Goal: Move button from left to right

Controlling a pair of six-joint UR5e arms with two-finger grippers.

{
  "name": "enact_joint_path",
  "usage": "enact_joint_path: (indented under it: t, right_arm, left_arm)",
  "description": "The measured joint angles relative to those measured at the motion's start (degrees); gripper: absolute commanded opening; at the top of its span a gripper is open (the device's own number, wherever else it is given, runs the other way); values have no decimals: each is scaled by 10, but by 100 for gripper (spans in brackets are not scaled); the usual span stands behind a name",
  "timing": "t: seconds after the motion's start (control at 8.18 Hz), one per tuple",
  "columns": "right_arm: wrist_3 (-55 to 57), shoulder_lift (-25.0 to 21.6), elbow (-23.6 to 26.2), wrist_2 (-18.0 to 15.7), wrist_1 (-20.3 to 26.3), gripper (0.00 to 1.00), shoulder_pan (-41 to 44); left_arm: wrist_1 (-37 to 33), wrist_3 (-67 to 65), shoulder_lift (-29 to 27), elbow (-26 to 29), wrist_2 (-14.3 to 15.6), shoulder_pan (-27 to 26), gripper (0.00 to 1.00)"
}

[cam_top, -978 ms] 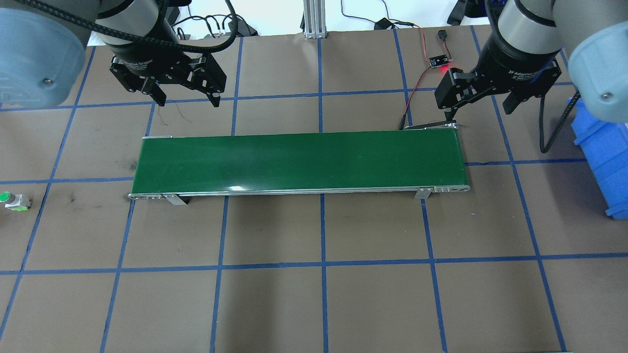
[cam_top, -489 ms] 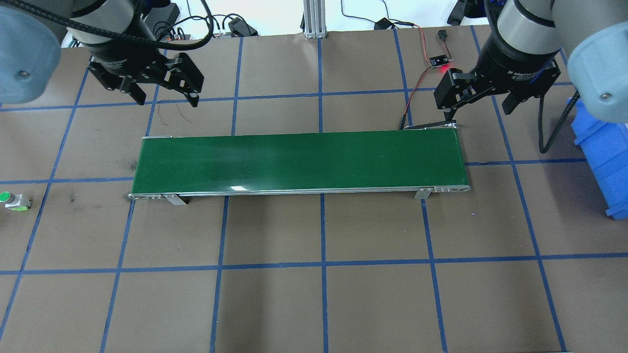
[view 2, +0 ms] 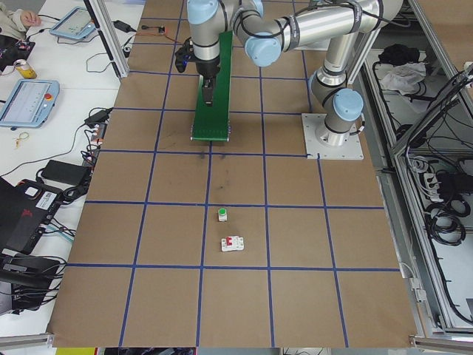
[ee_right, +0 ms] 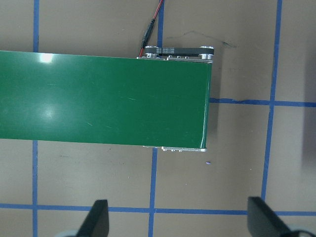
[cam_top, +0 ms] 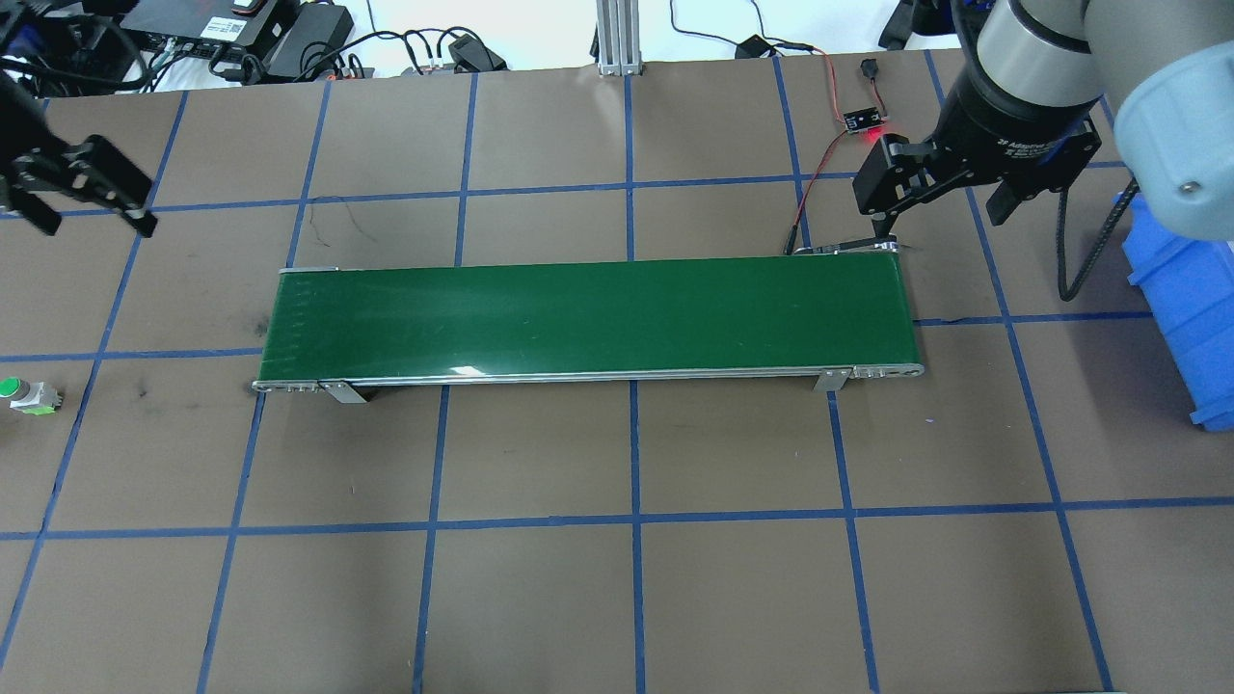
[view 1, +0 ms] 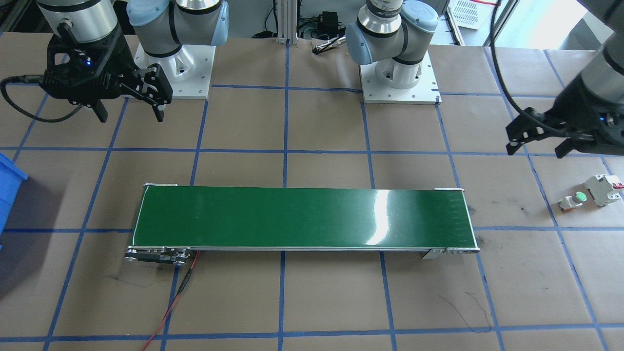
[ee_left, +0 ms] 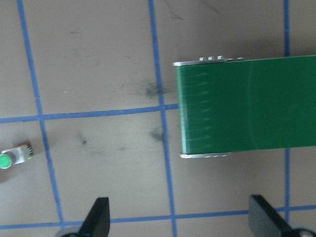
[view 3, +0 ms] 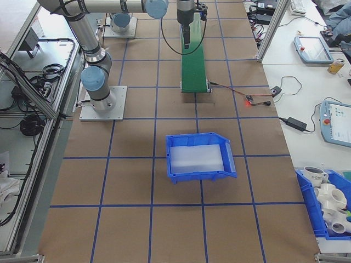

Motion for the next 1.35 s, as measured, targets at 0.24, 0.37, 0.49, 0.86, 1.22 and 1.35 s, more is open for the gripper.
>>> enact_joint_path:
  t: [0.24, 0.37, 0.49, 0.86, 1.22, 1.35]
  right_arm:
    - [0, 0, 0, 0, 0, 100, 0]
    - [0, 0, 0, 0, 0, 100, 0]
    - [0, 0, 0, 0, 0, 100, 0]
    - [0, 0, 0, 1, 0, 100, 0]
    - [1, 1, 1, 3, 0, 100, 0]
    - [1, 1, 0, 3, -1, 100, 0]
  left_arm:
    - [29, 88, -34, -2, 25, 98, 100]
    - [69, 129, -59, -4, 30, 140, 100]
    - [114, 164, -91, -5, 34, 175, 100]
    - [178, 189, -169, -6, 67, 221, 100]
    - [214, 170, -226, -6, 85, 228, 100]
    - [223, 159, -237, -7, 86, 228, 100]
